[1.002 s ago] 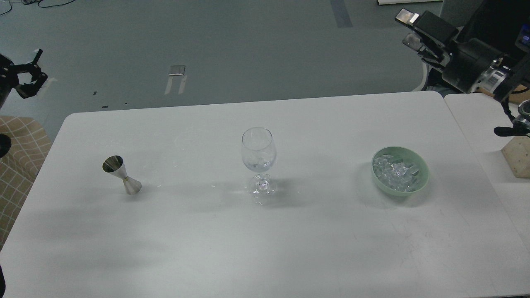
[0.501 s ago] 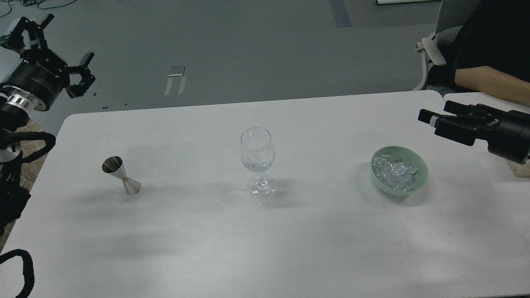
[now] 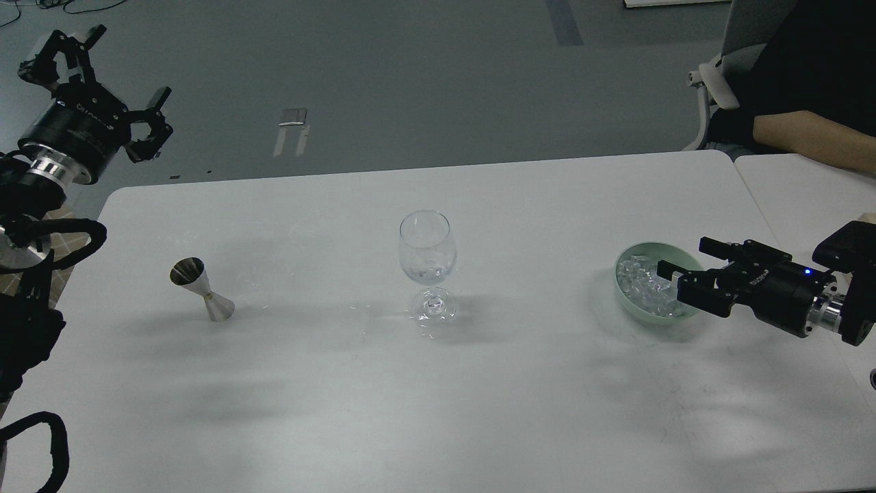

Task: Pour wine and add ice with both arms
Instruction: 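Lower the right gripper into the green bowl and grasp ice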

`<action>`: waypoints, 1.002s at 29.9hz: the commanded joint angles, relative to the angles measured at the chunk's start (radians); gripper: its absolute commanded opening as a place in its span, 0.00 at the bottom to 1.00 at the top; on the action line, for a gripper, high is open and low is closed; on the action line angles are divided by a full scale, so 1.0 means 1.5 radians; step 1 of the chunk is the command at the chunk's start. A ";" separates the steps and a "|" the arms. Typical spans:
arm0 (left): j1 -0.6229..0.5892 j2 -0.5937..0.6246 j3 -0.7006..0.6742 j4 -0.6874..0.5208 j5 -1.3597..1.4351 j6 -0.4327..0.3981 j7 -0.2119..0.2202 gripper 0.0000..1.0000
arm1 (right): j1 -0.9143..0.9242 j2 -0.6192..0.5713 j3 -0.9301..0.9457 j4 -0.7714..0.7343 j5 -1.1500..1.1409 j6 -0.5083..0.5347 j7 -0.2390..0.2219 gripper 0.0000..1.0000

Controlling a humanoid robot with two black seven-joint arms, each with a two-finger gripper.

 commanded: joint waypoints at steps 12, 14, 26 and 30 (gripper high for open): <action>0.000 0.002 0.000 -0.021 0.000 0.000 0.000 0.98 | -0.005 0.032 -0.003 -0.035 -0.019 0.002 -0.047 0.55; 0.000 0.002 0.000 -0.021 0.000 0.000 0.000 0.98 | -0.006 0.035 -0.003 -0.038 -0.020 0.003 -0.048 0.54; 0.001 0.001 0.000 -0.024 0.000 0.000 0.000 0.98 | -0.004 0.063 -0.005 -0.064 -0.020 0.009 -0.049 0.57; 0.000 0.003 0.000 -0.024 0.000 0.000 0.000 0.98 | -0.004 0.077 -0.005 -0.072 -0.020 0.011 -0.053 0.57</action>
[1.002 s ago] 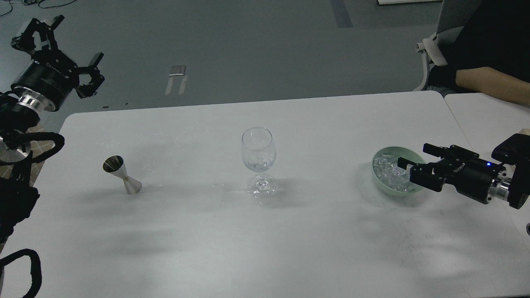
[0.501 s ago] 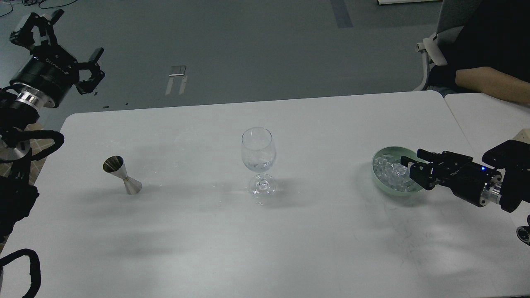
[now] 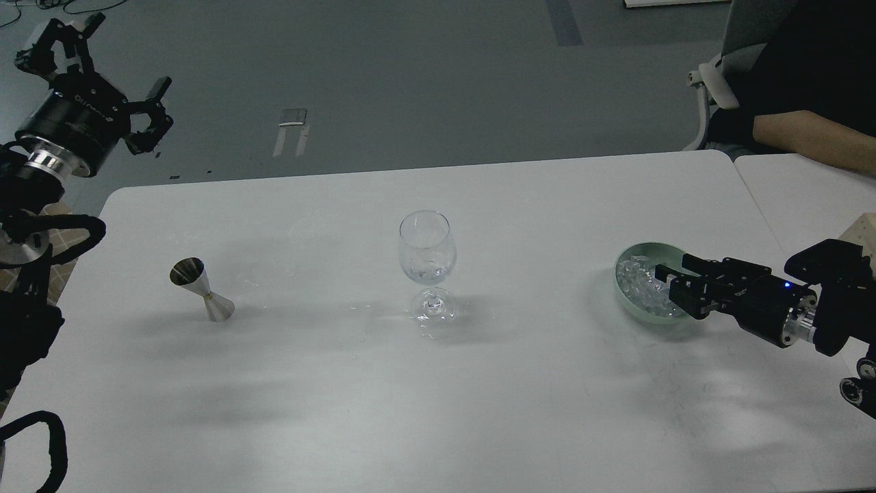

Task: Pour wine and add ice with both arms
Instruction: 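Lower the right gripper into the green bowl and grasp ice, then lift the ice and carry it over the wine glass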

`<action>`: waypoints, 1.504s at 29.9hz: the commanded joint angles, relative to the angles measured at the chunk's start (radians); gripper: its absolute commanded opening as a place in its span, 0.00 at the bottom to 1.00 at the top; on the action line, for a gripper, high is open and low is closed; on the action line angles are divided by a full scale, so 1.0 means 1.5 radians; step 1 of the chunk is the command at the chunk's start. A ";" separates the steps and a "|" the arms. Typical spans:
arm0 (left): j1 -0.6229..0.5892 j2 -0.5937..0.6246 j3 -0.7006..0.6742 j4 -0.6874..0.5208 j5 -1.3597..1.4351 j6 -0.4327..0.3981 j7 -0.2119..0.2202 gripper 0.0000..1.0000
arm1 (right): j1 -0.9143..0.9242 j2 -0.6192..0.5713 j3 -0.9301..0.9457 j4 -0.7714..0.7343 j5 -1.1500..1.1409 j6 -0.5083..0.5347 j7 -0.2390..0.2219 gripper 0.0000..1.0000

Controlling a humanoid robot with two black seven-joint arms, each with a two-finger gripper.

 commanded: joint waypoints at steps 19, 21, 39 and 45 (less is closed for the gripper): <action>-0.002 0.004 0.000 0.000 0.000 0.000 0.000 0.98 | 0.004 0.019 -0.001 -0.009 -0.001 0.021 0.000 0.50; -0.003 0.004 0.000 0.000 0.000 0.000 0.000 0.98 | 0.004 0.019 -0.001 -0.008 -0.001 0.029 0.000 0.49; -0.006 0.005 0.000 0.000 0.000 0.000 0.000 0.98 | 0.002 0.020 -0.001 -0.008 -0.002 0.040 -0.005 0.21; -0.006 0.005 0.000 0.000 0.000 0.000 0.000 0.98 | 0.009 0.017 0.000 -0.001 0.004 0.040 -0.003 0.06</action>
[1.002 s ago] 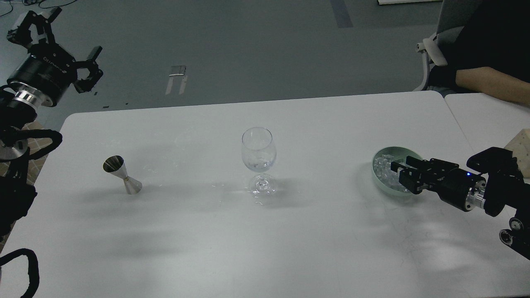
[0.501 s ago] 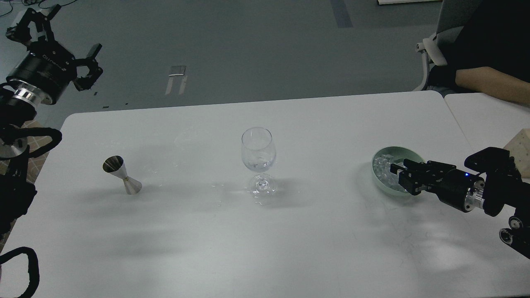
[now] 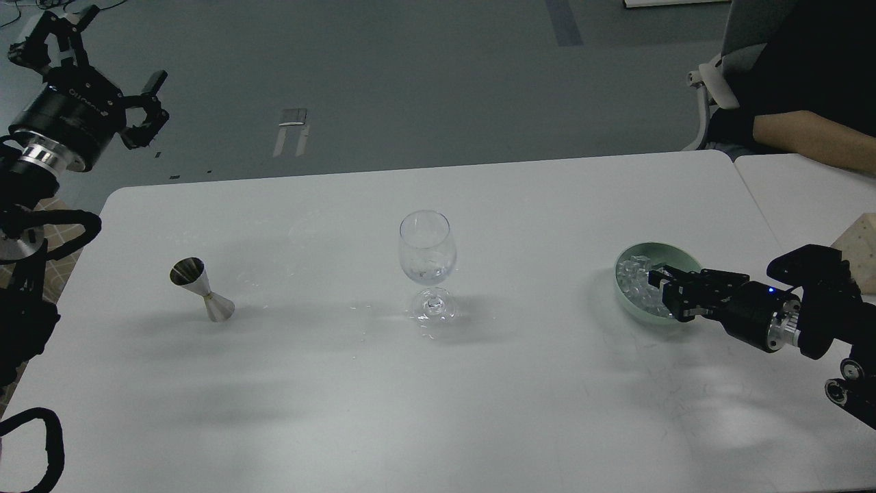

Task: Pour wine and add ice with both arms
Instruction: 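Lift the ice and carry it over the wine glass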

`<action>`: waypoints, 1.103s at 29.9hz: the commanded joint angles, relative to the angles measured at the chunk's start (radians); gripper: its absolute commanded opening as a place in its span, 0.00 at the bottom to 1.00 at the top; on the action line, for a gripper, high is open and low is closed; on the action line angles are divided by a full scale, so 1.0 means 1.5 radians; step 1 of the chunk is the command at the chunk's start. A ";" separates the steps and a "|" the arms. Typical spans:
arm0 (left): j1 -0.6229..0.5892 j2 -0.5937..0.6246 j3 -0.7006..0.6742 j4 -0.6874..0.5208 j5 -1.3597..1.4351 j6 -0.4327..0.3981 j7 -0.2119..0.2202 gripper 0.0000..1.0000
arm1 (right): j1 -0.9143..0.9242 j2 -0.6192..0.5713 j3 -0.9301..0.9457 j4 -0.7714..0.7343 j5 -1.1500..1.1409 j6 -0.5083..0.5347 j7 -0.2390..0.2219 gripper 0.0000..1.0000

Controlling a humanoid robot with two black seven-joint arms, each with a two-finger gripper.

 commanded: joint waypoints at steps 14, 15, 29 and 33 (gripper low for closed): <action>0.000 0.000 0.001 -0.001 0.001 0.000 0.000 0.98 | 0.181 -0.126 0.001 0.176 0.025 0.062 0.002 0.06; -0.001 0.000 0.001 -0.001 0.001 0.000 0.000 0.98 | 0.206 -0.127 0.000 0.194 0.025 0.076 0.002 0.06; 0.001 -0.003 0.001 -0.001 0.002 0.000 0.000 0.98 | 0.378 0.021 -0.041 0.240 -0.036 0.200 -0.018 0.06; 0.002 -0.007 0.001 -0.001 0.002 0.000 0.000 0.98 | 0.383 0.067 -0.059 0.240 -0.053 0.207 -0.033 0.06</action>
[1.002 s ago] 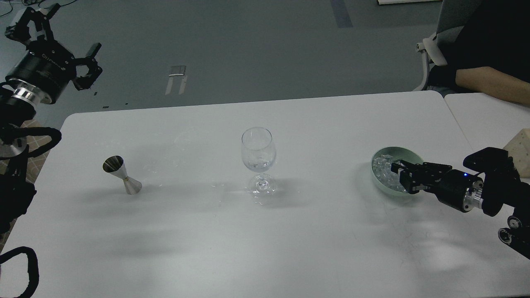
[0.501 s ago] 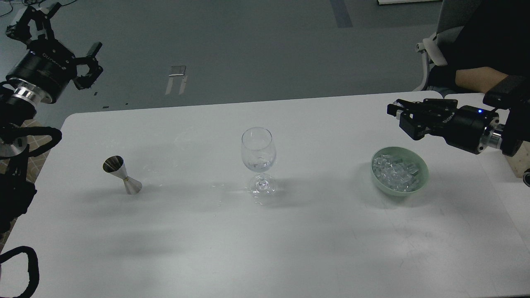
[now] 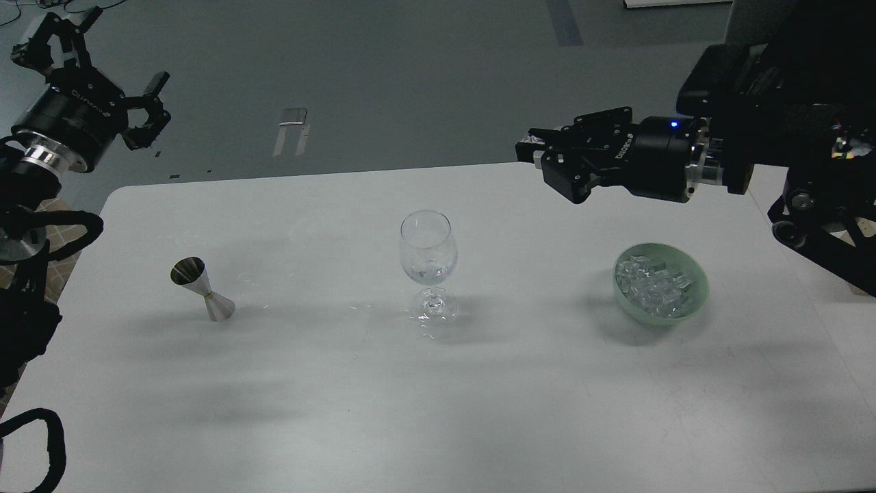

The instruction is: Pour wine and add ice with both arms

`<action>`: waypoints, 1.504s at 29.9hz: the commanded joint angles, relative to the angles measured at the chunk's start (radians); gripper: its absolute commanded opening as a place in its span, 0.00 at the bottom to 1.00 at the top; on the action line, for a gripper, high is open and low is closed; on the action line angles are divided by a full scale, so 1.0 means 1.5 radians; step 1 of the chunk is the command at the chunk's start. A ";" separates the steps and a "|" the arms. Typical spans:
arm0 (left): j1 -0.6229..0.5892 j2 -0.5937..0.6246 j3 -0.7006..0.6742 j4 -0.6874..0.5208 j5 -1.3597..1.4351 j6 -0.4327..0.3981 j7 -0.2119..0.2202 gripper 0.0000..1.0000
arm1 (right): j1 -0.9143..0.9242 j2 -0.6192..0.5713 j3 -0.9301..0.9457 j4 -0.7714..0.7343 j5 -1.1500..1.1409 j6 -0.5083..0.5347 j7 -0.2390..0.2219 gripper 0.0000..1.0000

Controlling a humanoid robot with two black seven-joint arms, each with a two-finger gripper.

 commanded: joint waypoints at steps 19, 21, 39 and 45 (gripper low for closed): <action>0.001 -0.003 0.001 0.000 -0.001 0.000 0.000 0.98 | 0.037 0.150 -0.049 -0.028 -0.042 0.053 -0.044 0.06; 0.001 -0.004 0.001 0.000 -0.001 0.000 0.000 0.98 | 0.036 0.157 -0.055 -0.036 -0.044 0.053 -0.049 0.07; 0.005 -0.009 0.004 0.000 -0.001 0.000 0.000 0.98 | 0.032 0.196 -0.061 -0.066 -0.044 0.053 -0.051 0.11; 0.006 -0.009 0.004 0.000 -0.001 0.000 0.000 0.98 | 0.035 0.197 -0.061 -0.066 -0.043 0.053 -0.050 0.32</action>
